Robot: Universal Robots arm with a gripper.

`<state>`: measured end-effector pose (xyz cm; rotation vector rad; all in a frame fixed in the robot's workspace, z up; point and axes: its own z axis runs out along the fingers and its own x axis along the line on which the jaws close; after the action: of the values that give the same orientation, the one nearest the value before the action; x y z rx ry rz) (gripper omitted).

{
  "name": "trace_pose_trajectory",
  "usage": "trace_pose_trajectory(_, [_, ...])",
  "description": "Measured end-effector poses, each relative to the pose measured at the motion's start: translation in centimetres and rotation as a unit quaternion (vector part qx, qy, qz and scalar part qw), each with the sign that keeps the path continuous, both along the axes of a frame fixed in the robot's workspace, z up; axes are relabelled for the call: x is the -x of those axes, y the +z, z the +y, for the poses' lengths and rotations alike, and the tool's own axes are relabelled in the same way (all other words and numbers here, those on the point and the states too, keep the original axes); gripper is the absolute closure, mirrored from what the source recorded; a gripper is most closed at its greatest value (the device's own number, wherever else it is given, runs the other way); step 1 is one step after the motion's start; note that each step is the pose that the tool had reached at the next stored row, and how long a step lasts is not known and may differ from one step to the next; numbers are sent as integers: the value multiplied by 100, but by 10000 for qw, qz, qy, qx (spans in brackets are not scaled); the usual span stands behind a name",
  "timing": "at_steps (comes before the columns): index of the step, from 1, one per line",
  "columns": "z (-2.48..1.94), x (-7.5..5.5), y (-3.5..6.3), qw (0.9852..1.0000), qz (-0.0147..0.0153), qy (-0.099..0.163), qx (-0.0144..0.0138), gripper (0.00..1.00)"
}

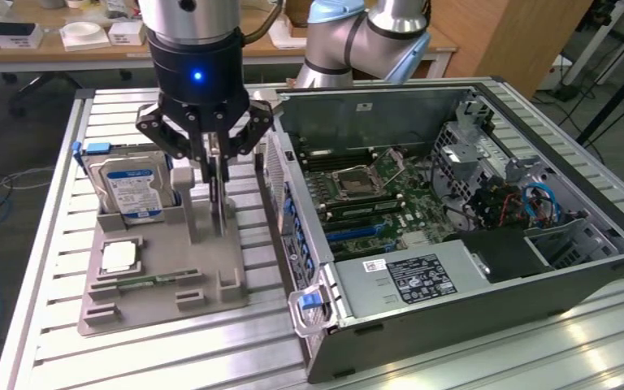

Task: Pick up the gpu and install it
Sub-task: 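Pick up the gpu and move the gpu toward the slot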

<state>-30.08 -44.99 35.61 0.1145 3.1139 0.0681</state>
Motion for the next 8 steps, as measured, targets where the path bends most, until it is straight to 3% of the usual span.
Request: trace_pose_trajectory(8, [0, 0, 88, 10000, 0, 0, 0, 74])
